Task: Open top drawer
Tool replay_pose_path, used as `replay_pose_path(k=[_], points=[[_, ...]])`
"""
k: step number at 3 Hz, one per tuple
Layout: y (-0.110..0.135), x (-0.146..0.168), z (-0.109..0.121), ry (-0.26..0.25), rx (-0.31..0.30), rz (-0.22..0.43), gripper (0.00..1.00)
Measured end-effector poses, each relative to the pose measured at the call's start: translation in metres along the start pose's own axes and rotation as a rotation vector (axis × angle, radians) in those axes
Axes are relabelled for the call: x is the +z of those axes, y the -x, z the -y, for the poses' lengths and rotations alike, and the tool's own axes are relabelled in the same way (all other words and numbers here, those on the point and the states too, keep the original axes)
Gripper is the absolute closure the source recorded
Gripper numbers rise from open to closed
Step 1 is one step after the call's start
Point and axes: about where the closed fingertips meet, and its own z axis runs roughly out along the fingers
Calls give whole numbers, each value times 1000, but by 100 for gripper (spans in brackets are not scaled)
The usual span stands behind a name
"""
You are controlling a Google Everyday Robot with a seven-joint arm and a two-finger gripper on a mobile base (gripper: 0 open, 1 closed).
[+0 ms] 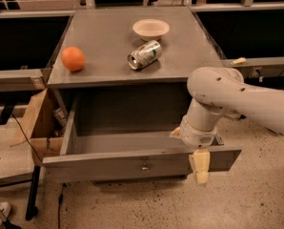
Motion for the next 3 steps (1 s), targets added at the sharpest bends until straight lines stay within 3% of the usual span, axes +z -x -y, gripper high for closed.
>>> replay_pose_path(k=[2, 3], points=[[7, 6, -22, 93, -16, 3, 41], [5, 2, -27, 111, -12, -12, 64]])
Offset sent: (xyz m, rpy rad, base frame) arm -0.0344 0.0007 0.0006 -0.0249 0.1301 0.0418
